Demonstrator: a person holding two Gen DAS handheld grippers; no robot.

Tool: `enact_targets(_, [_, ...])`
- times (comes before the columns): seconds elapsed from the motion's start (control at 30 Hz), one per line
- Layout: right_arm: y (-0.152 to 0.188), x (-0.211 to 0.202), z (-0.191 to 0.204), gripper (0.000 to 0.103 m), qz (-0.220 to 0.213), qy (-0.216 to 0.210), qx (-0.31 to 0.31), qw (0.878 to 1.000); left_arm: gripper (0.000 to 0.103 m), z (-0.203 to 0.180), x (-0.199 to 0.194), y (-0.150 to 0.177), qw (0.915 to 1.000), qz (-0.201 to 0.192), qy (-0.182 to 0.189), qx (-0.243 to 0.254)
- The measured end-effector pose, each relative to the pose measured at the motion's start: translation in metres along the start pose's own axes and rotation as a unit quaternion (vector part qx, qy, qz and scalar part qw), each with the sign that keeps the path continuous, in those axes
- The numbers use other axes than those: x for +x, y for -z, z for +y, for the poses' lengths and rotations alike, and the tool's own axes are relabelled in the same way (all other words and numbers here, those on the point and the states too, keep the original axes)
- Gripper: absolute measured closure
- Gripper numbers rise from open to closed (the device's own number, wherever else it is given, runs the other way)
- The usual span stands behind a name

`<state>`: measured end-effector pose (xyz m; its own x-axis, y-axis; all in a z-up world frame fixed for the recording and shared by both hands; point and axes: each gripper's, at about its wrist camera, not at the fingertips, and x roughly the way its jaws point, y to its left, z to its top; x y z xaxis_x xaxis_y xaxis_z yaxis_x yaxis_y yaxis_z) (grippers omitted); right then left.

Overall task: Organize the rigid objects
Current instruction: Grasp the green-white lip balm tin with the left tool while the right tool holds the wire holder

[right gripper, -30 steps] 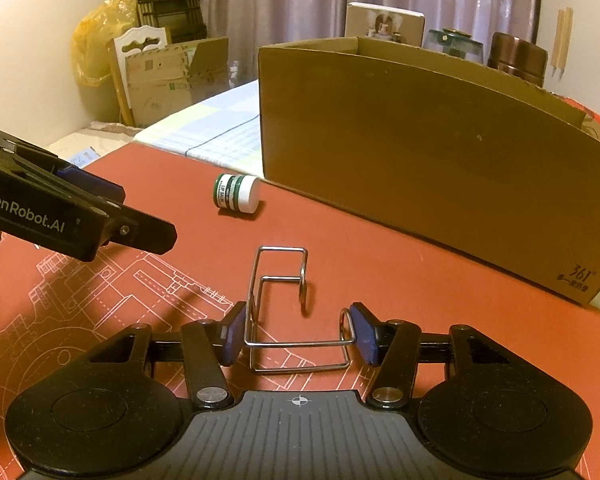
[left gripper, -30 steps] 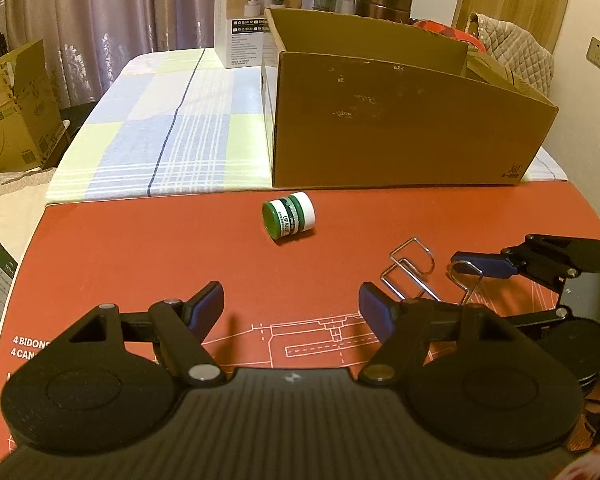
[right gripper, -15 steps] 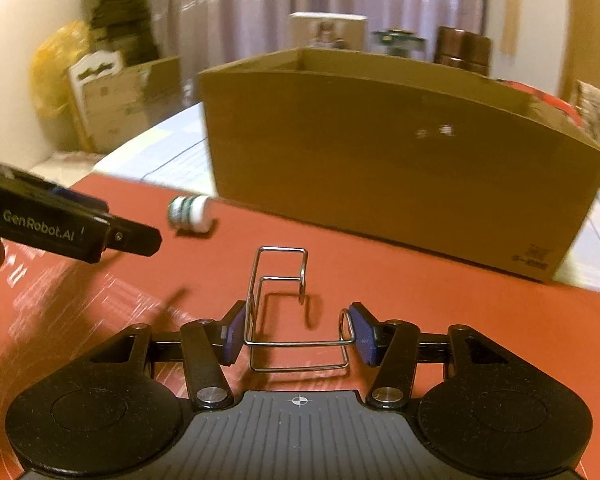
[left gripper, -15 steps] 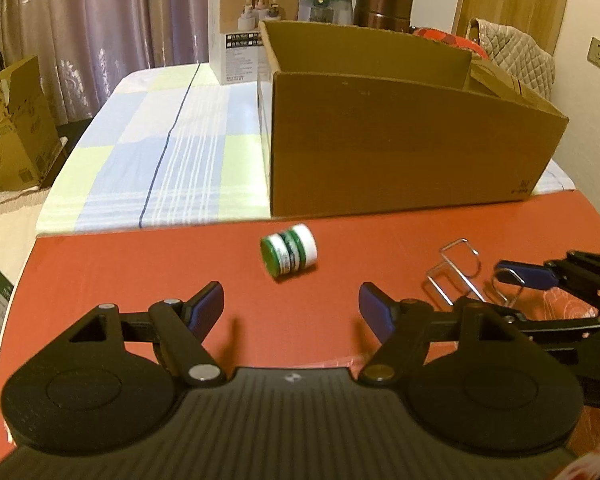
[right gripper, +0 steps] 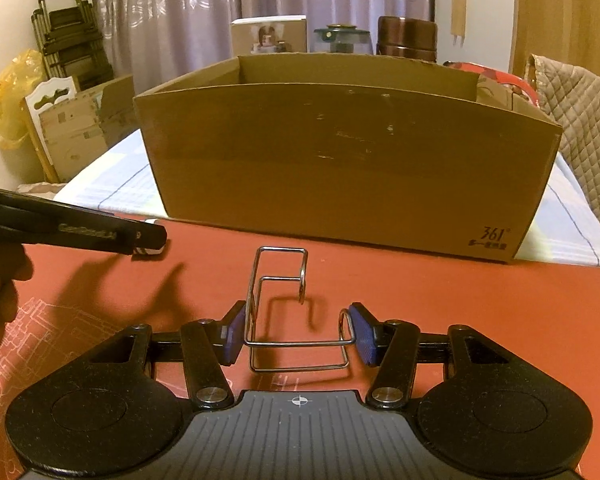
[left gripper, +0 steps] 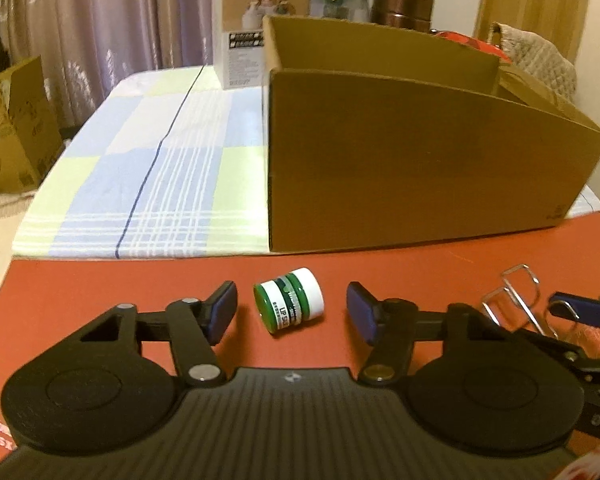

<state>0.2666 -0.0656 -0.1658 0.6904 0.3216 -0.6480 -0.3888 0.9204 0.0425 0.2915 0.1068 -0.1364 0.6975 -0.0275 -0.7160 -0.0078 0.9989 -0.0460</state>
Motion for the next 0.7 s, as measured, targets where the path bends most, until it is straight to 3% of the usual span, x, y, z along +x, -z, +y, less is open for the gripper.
enact_targets(0.27, [0.005,0.005,-0.007,0.052,0.003,0.010,0.003,1.000,0.063,0.004,0.008,-0.002,0.9998,0.000,-0.009,-0.015])
enact_targets(0.43, [0.007,0.003,-0.009,0.052,0.000,0.013,0.002,1.000,0.076,0.002,0.011,-0.001,0.9999,0.004,-0.014,-0.008])
enact_targets(0.7, [0.010,0.001,-0.011,0.052,0.004,0.014,0.004,1.000,0.076,0.000,0.009,0.000,0.9999,0.008,-0.012,-0.002])
